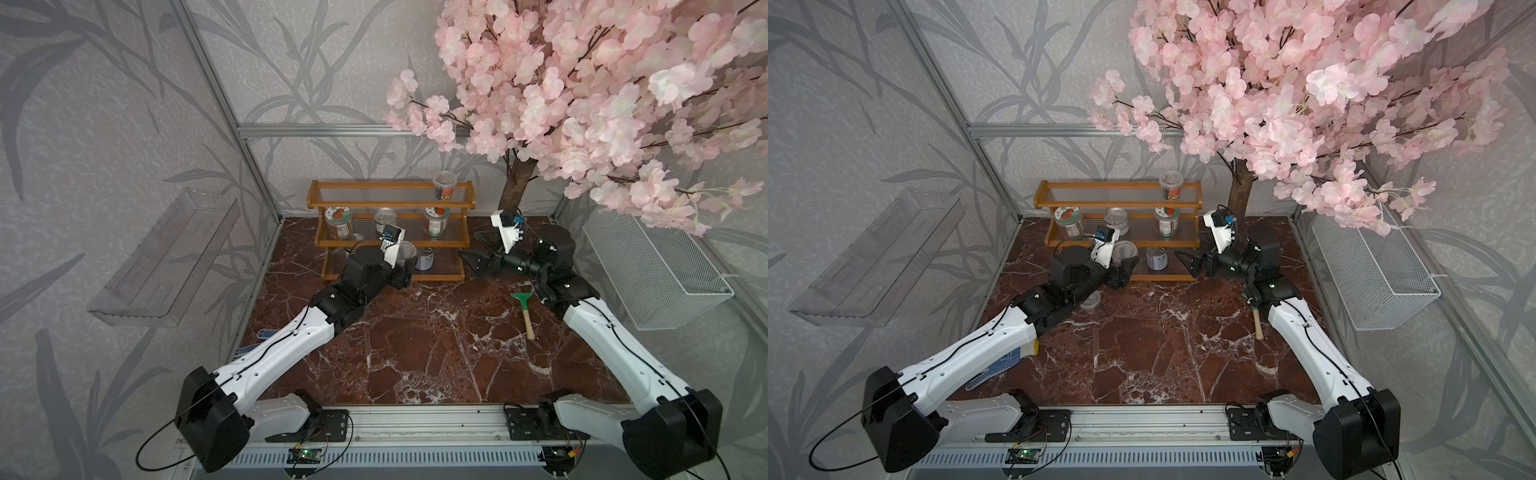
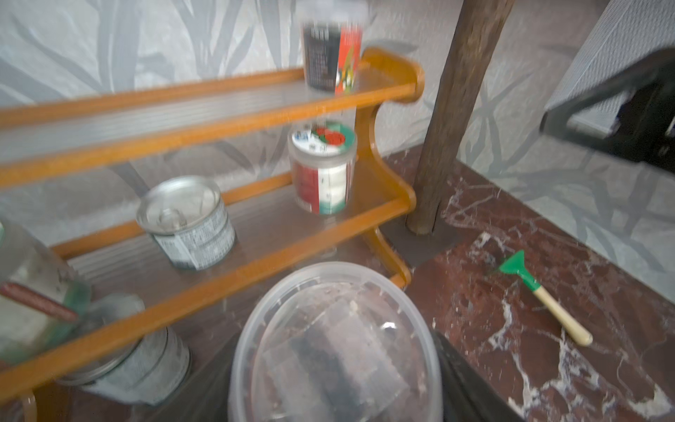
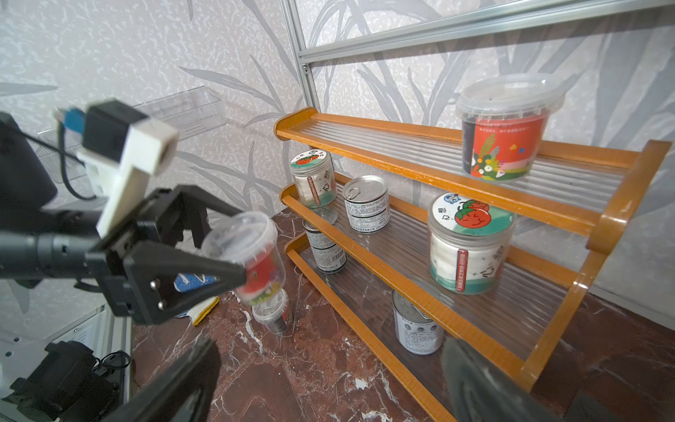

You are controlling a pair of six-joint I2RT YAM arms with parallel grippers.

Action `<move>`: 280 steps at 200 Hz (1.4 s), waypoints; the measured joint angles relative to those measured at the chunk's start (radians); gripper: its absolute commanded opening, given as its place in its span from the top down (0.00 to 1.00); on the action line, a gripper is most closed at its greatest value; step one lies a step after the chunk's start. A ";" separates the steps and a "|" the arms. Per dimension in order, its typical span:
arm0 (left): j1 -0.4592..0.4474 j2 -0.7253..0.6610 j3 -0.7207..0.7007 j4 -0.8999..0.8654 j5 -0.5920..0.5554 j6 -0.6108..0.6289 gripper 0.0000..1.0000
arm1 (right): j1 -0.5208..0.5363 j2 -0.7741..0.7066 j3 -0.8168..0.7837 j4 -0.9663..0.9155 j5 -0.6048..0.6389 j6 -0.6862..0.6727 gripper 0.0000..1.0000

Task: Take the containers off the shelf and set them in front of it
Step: Place the container at the center of the board.

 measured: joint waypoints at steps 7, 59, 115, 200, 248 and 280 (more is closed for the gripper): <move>-0.008 -0.006 -0.050 0.028 -0.010 -0.005 0.27 | 0.000 0.001 0.000 0.000 -0.004 -0.002 0.01; -0.047 0.082 -0.253 0.216 -0.074 -0.051 0.25 | 0.000 0.002 0.000 -0.005 -0.014 -0.020 0.01; -0.050 0.239 -0.357 0.401 -0.140 -0.100 0.25 | 0.000 0.002 0.000 -0.032 -0.013 -0.044 0.01; -0.050 0.399 -0.377 0.543 -0.264 -0.145 0.24 | 0.000 0.009 0.000 -0.035 -0.013 -0.052 0.01; -0.039 0.440 -0.369 0.582 -0.277 -0.169 0.22 | 0.000 0.024 0.000 -0.035 -0.013 -0.053 0.01; -0.030 0.451 -0.369 0.599 -0.274 -0.185 0.16 | 0.000 0.026 0.000 -0.036 -0.013 -0.053 0.01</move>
